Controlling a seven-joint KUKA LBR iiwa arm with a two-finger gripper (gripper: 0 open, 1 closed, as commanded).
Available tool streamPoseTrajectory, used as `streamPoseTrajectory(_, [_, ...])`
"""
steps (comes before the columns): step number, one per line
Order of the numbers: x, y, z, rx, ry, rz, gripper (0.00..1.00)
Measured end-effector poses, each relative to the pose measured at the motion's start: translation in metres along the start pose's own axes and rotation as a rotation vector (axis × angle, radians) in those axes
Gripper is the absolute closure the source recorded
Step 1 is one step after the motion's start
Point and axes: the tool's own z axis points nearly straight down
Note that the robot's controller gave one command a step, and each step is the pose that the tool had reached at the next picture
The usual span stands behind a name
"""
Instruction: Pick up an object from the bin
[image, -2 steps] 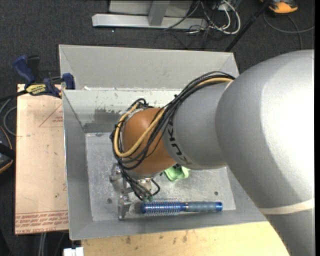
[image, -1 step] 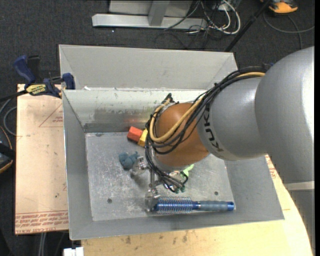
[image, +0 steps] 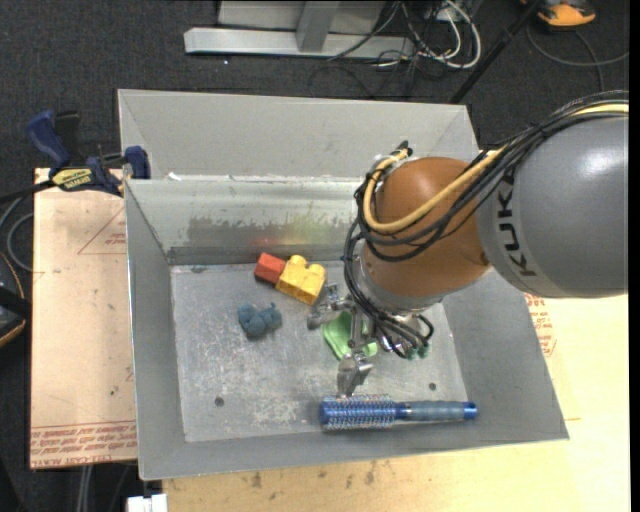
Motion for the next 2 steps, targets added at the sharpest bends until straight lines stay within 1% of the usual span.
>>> streamPoseTrajectory(1, [0.042, -0.068, 0.067, -0.002, 0.015, -0.141, 0.00])
streamPoseTrajectory(2, [0.025, -0.034, 0.100, 0.003, -0.002, -0.223, 0.00])
